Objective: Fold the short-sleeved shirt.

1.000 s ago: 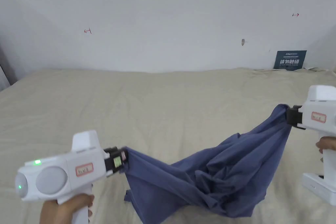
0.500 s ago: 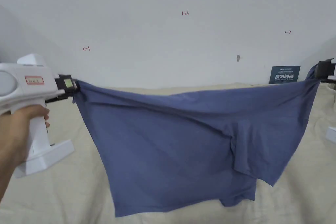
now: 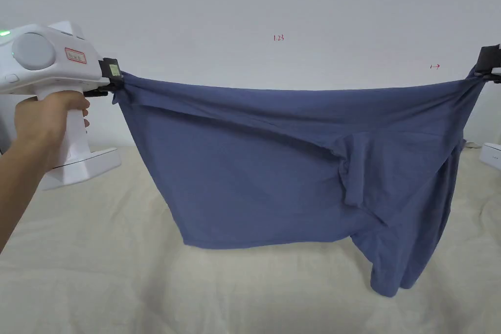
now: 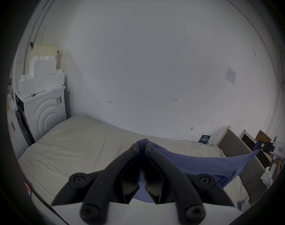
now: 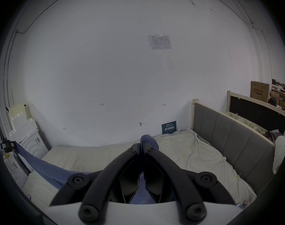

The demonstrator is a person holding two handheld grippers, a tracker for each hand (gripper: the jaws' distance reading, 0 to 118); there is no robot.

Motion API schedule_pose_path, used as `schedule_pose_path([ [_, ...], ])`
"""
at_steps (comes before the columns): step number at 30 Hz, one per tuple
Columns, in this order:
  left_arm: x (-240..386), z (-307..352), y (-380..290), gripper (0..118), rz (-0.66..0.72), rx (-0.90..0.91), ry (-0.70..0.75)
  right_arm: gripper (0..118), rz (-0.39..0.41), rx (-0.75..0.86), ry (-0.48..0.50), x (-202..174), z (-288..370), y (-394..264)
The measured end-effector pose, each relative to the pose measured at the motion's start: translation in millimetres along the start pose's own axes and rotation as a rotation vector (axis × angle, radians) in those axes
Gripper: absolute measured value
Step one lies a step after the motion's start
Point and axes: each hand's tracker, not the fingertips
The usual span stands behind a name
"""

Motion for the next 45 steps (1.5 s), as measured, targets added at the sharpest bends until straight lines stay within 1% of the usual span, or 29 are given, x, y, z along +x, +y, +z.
schedule_pose_path([
  [4, -4, -14, -23, 2, -0.041, -0.021, 0.006, 1, 0.0, -0.01, -0.003, 4, -10, -17],
  [7, -12, -28, -53, 2, -0.043, -0.063, 0.012, 1, 0.006, -0.06, -0.012, 7, -18, -46],
  [13, -29, -42, -133, 2, -0.048, -0.175, 0.018, 1, 0.0, -0.182, -0.015, 28, -32, -124],
  [19, -39, -20, -222, 2, -0.023, -0.288, 0.019, 1, -0.031, -0.291, -0.013, 47, -17, -211],
  [21, -44, -8, -247, 2, -0.02, -0.302, 0.018, 1, -0.032, -0.322, -0.017, 55, -7, -237],
  [28, -54, 42, -334, 2, 0.004, -0.41, 0.016, 1, -0.08, -0.414, -0.016, 77, 42, -311],
  [31, -64, 56, -368, 2, -0.004, -0.455, 0.029, 1, -0.085, -0.437, -0.015, 81, 67, -336],
  [34, -68, 75, -394, 2, 0.001, -0.483, 0.037, 1, -0.109, -0.456, -0.009, 81, 98, -355],
  [42, -75, 138, -429, 2, -0.012, -0.506, 0.05, 1, -0.135, -0.474, 0.007, 93, 171, -384],
  [45, -80, 160, -434, 2, 0.018, -0.517, 0.046, 1, -0.151, -0.474, 0.002, 103, 193, -389],
])
